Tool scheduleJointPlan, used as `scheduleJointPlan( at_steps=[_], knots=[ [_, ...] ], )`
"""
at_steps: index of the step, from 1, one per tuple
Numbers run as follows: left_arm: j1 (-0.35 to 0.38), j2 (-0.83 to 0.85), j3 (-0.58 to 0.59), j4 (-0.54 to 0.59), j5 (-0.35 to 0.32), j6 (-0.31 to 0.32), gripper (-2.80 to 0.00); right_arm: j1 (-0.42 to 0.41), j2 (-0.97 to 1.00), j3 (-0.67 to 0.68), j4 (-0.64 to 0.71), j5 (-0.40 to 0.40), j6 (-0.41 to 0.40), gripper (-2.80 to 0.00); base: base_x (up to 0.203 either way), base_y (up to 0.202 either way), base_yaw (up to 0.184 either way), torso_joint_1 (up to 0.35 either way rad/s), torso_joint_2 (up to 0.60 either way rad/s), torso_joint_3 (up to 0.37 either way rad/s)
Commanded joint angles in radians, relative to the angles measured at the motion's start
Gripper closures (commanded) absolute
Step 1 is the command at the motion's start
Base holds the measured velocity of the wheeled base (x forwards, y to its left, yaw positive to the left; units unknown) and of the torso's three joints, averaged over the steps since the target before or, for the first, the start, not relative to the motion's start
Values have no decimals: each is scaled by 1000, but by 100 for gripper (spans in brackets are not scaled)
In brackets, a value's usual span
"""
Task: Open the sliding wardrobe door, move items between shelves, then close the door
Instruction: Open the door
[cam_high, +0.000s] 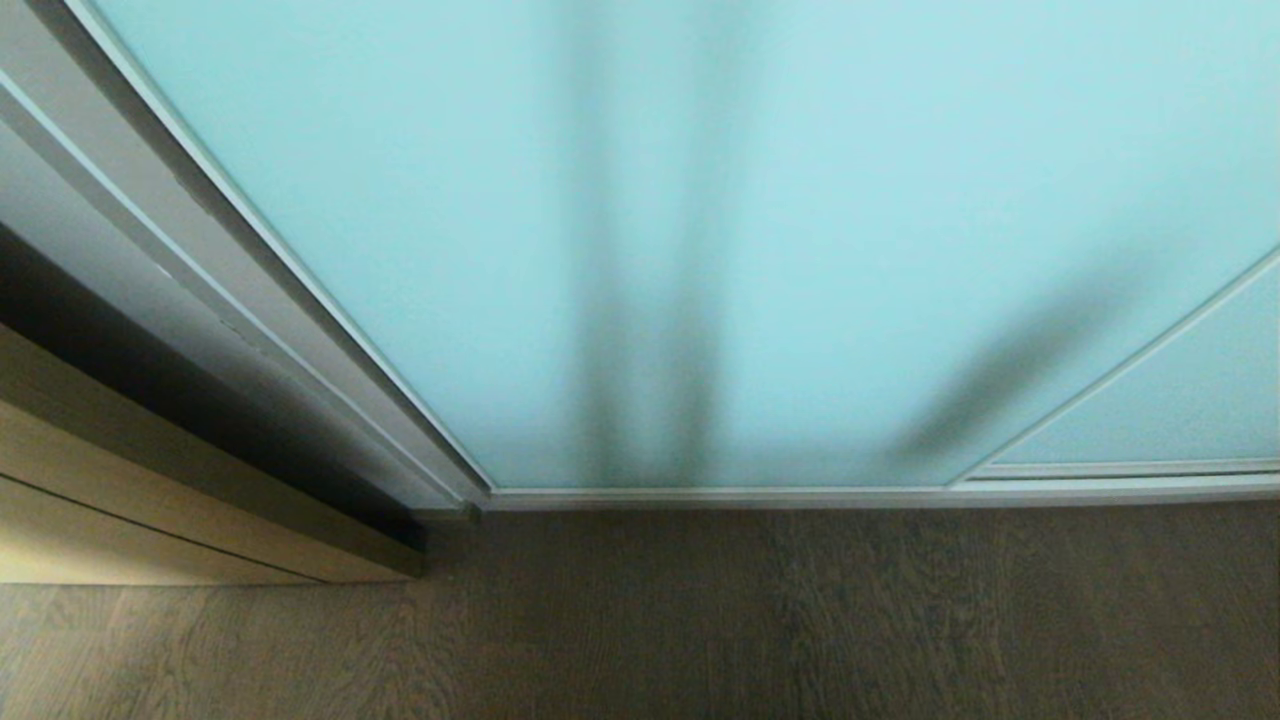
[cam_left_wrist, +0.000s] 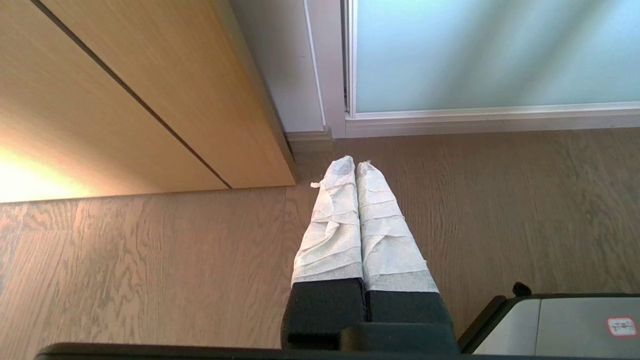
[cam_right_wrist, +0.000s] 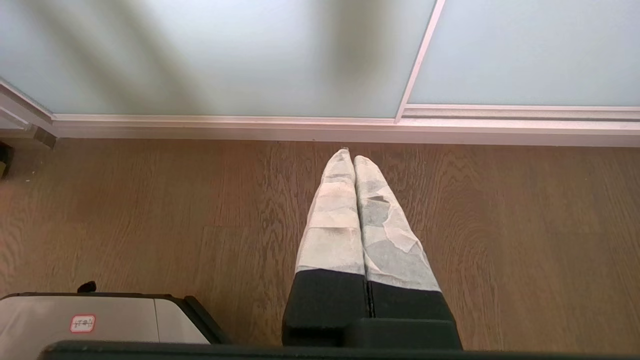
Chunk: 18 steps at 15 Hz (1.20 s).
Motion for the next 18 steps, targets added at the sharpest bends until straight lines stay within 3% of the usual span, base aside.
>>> scheduleJointPlan(
  at_steps=[1, 18],
  knots=[
    [0, 1, 2, 0, 0, 0, 0, 0, 0, 2, -1, 0, 0, 0, 0, 0, 0, 0, 0, 0],
    [0, 0, 2, 5, 3, 13, 0, 0, 0, 0, -1, 0, -2, 0, 0, 0, 0, 0, 0, 0]
  ],
)
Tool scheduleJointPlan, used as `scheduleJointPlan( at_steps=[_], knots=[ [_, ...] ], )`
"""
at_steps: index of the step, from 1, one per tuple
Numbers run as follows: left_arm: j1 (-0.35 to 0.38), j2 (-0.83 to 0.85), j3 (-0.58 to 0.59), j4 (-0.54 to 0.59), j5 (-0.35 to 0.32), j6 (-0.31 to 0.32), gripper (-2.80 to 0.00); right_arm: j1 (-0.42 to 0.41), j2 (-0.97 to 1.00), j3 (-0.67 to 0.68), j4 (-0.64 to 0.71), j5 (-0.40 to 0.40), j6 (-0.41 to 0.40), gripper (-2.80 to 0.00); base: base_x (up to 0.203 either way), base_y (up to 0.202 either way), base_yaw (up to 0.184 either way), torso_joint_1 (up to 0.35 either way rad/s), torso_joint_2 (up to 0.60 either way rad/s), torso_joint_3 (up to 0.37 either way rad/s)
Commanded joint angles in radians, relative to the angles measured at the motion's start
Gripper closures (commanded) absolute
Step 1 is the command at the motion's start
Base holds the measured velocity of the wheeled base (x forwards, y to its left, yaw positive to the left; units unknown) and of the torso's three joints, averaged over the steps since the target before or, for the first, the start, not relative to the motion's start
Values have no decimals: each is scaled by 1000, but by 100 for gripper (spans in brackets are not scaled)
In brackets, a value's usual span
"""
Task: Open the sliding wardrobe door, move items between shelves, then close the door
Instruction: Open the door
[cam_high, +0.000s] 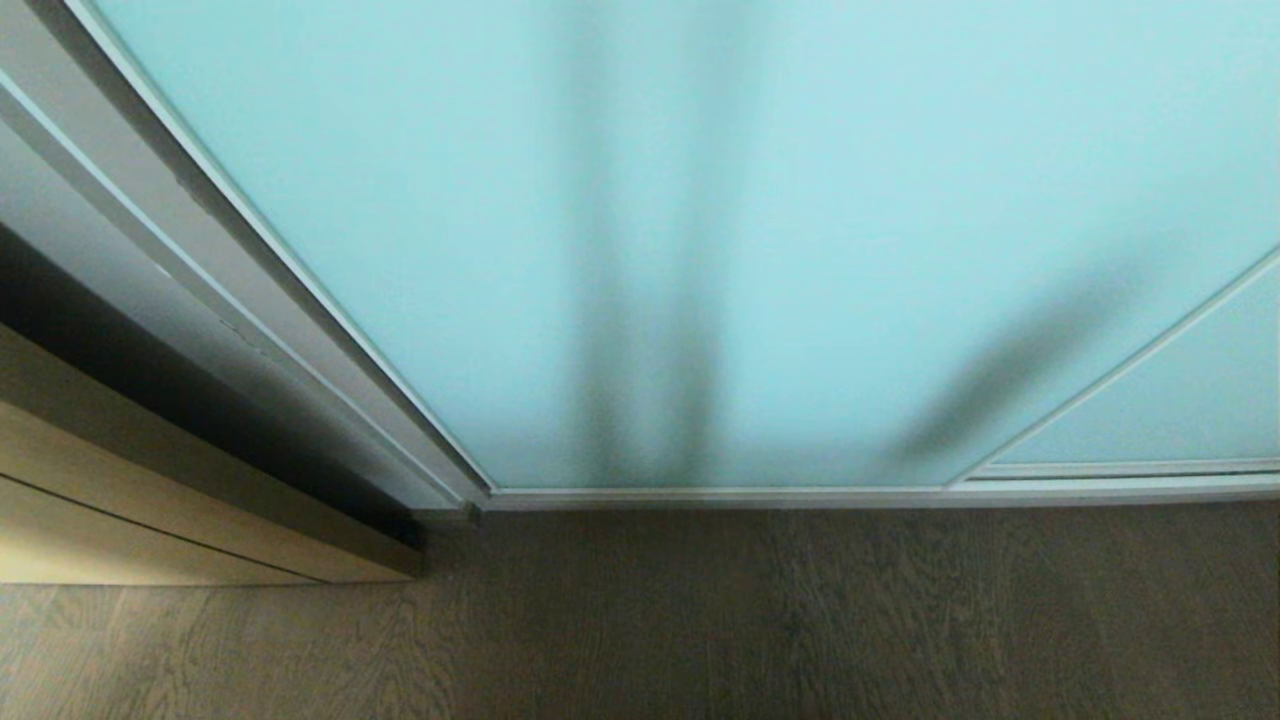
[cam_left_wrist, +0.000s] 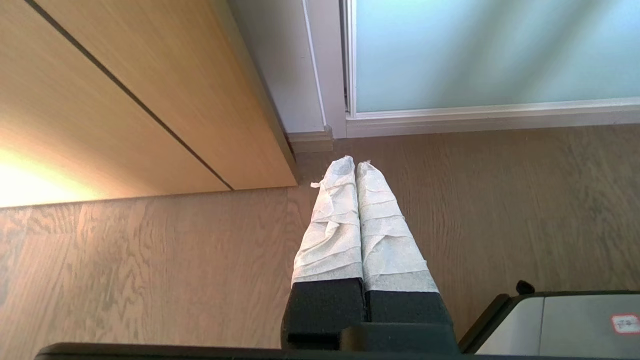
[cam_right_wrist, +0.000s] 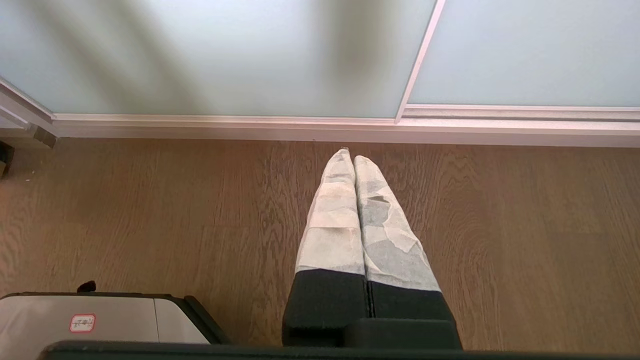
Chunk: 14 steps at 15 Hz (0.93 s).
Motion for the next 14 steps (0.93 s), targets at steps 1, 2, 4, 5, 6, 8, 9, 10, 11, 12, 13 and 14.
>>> scheduleJointPlan(
  at_steps=[1, 2, 4, 5, 6, 8, 9, 10, 11, 12, 13, 14],
  knots=[
    [0, -1, 2, -2, 0, -7, 0, 0, 0, 2, -1, 0, 0, 0, 0, 0, 0, 0, 0, 0],
    [0, 0, -3, -22, -1, -9, 0, 0, 0, 1, -1, 0, 0, 0, 0, 0, 0, 0, 0, 0],
    [0, 2, -83, -26, 2, -10, 0, 0, 0, 1, -1, 0, 1, 0, 0, 0, 0, 0, 0, 0],
    [0, 14, -163, -15, 3, -9, 0, 0, 0, 0, -1, 0, 0, 0, 0, 0, 0, 0, 0, 0],
    [0, 45, -245, -5, 2, -10, 0, 0, 0, 0, -1, 0, 1, 0, 0, 0, 0, 0, 0, 0],
    [0, 190, -395, -3, -1, -12, 0, 0, 0, 1, -1, 0, 0, 0, 0, 0, 0, 0, 0, 0],
    [-1, 279, -466, -6, -2, -14, 0, 0, 0, 0, -1, 0, 0, 0, 0, 0, 0, 0, 0, 0],
    [-1, 371, -527, -9, -3, -16, 0, 0, 0, 2, -1, 0, 0, 0, 0, 0, 0, 0, 0, 0],
    [-2, 470, -587, -10, -6, -16, 0, 0, 0, 0, -1, 0, 0, 0, 0, 0, 0, 0, 0, 0],
    [-2, 569, -643, -8, -10, -14, 0, 0, 0, 0, -1, 0, 1, 0, 0, 0, 0, 0, 0, 0],
    [-2, 667, -696, -7, -19, -14, 0, 0, 0, 0, -1, 0, 0, 0, 0, 0, 0, 0, 0, 0],
    [-2, 770, -757, -7, -28, -13, 0, 0, 0, 0, -1, 0, 1, 0, 0, 0, 0, 0, 0, 0]
  ],
)
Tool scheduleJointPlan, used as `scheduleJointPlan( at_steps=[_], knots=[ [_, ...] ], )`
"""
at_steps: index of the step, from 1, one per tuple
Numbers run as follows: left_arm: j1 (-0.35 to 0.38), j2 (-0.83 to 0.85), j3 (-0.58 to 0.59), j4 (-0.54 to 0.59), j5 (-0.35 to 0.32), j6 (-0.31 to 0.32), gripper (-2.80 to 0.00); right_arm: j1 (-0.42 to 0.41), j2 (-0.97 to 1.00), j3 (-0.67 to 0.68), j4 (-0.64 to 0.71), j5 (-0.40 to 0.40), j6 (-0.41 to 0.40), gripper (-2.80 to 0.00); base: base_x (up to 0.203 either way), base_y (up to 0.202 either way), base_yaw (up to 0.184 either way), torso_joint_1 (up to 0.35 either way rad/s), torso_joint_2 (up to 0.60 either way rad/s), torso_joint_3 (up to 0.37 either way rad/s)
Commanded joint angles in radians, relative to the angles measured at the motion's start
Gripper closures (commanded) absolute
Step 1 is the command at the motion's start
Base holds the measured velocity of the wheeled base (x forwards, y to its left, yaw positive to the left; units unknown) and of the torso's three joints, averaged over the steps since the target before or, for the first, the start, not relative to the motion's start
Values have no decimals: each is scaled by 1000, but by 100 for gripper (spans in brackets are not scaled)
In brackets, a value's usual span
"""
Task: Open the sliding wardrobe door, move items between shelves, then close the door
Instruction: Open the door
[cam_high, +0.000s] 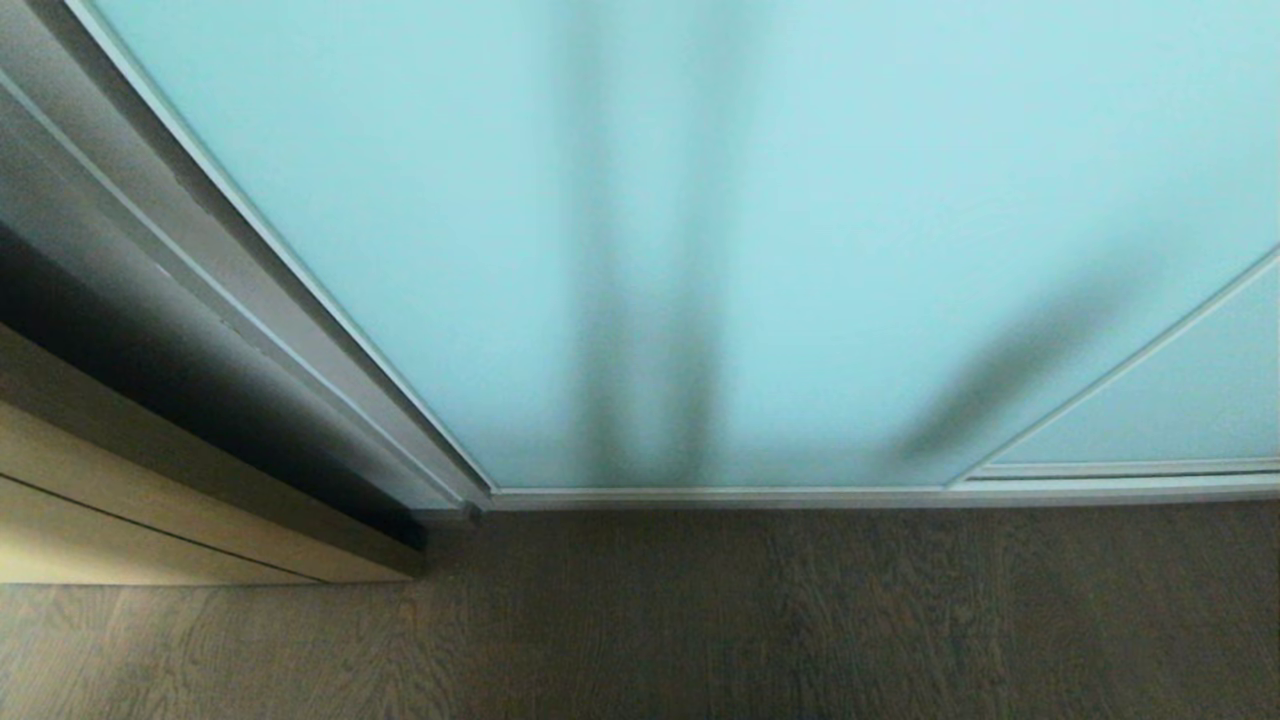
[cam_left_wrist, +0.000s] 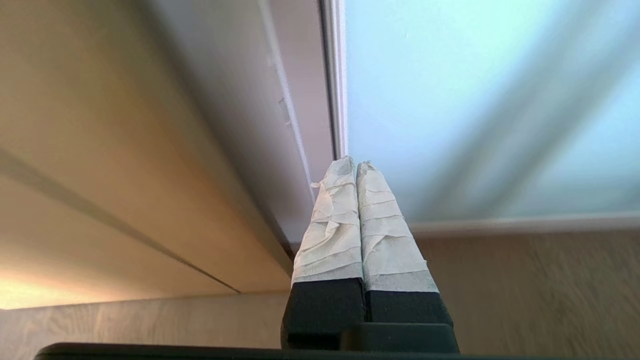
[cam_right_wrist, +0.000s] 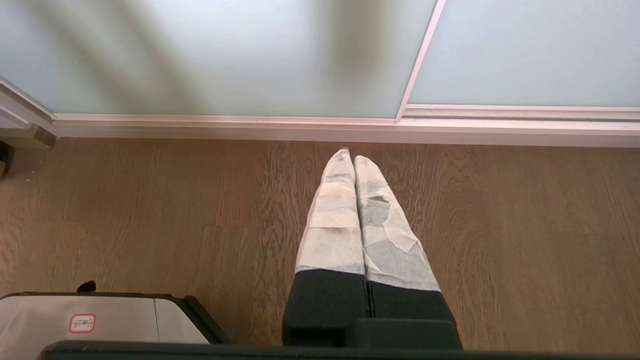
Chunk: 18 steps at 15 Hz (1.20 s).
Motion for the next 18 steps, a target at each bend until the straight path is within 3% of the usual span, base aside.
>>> scheduleJointPlan(
  at_steps=[1, 5, 13, 18],
  knots=[
    [0, 326, -135, -1, -12, 3, 0, 0, 0, 1, -1, 0, 0, 0, 0, 0, 0, 0, 0, 0],
    [0, 492, -232, -27, -23, 27, 0, 0, 0, 0, -1, 0, 0, 0, 0, 0, 0, 0, 0, 0],
    [0, 615, -129, -491, -25, 21, 0, 0, 0, 0, -1, 0, 0, 0, 0, 0, 0, 0, 0, 0],
    [1, 639, -136, -526, -21, 22, 0, 0, 0, 0, -1, 0, 0, 0, 0, 0, 0, 0, 0, 0]
  ],
)
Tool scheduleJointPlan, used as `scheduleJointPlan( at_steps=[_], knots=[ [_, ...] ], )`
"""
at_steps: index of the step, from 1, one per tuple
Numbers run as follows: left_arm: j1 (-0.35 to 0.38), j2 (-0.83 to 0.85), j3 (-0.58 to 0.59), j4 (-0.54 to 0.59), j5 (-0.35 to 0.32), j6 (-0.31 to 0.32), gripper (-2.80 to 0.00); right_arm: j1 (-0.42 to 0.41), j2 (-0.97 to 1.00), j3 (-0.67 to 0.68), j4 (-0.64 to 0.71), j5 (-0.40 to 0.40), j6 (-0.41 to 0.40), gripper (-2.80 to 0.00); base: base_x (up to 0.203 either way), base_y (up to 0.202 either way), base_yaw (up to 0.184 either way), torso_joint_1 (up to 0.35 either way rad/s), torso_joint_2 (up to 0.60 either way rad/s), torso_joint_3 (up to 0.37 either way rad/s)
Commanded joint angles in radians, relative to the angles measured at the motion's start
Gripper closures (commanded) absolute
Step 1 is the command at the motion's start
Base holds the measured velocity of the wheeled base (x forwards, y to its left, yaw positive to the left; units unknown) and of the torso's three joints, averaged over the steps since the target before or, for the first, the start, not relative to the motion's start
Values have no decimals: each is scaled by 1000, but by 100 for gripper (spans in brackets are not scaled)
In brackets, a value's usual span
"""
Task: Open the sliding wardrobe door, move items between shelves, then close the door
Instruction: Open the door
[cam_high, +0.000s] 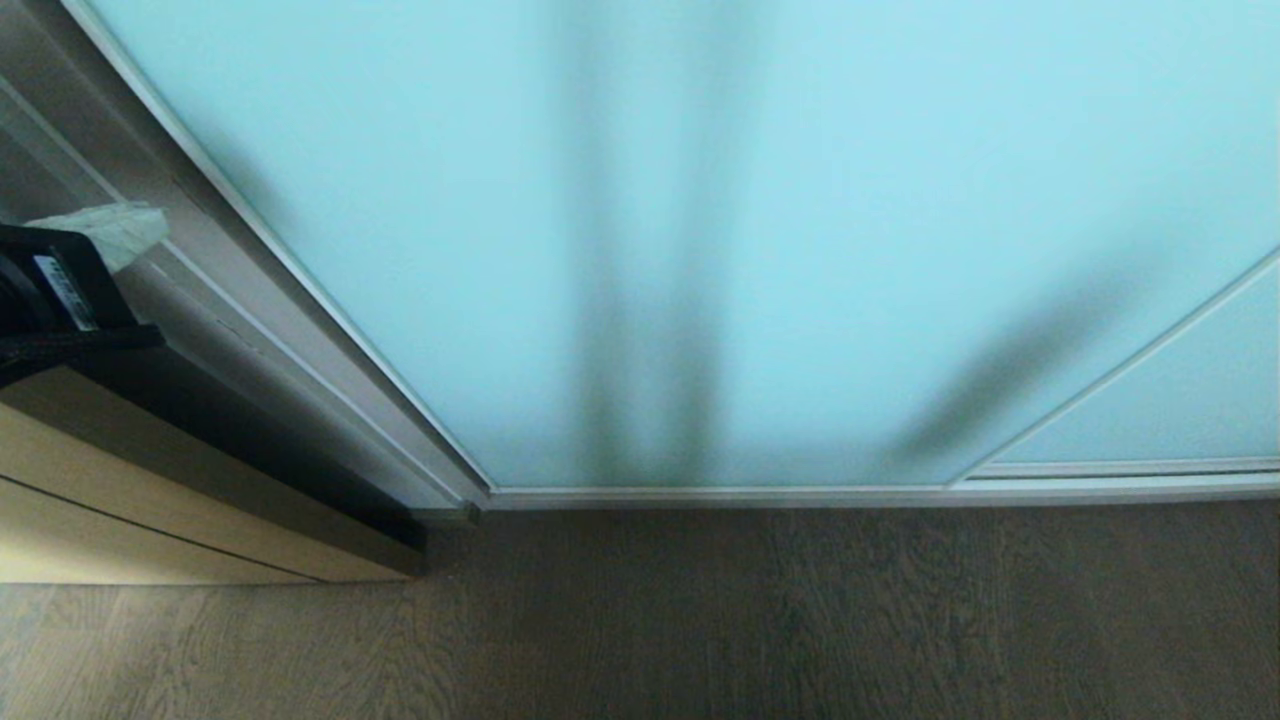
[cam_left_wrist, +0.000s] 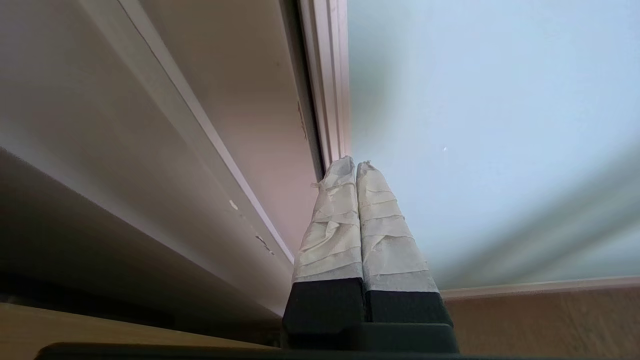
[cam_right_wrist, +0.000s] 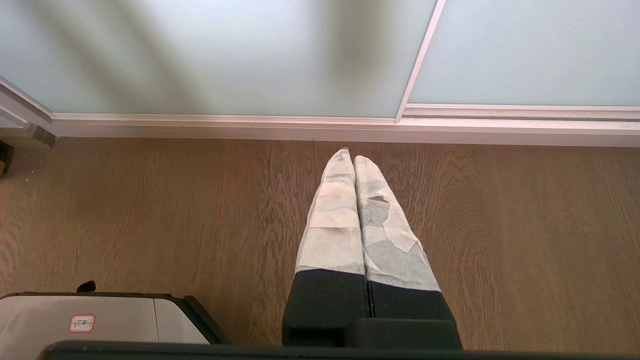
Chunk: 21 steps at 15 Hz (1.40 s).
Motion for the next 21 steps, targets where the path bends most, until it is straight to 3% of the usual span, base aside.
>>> scheduleJointPlan(
  at_steps=[1, 5, 10, 14, 17, 21],
  knots=[
    [2, 13, -6, -4, 2, 2, 0, 0, 0, 2, -1, 0, 1, 0, 0, 0, 0, 0, 0, 0],
    [8, 46, -24, -18, 39, 5, 0, 0, 0, 0, -1, 0, 0, 0, 0, 0, 0, 0, 0, 0],
    [31, 130, -31, -115, 71, -2, 0, 0, 0, 0, -1, 0, 0, 0, 0, 0, 0, 0, 0, 0],
    [30, 147, -36, -121, 72, -14, 0, 0, 0, 0, -1, 0, 0, 0, 0, 0, 0, 0, 0, 0],
    [30, 196, -32, -213, 71, -42, 0, 0, 0, 1, -1, 0, 1, 0, 0, 0, 0, 0, 0, 0],
    [25, 210, -31, -239, 60, -70, 0, 0, 0, 0, -1, 0, 0, 0, 0, 0, 0, 0, 0, 0]
  ],
)
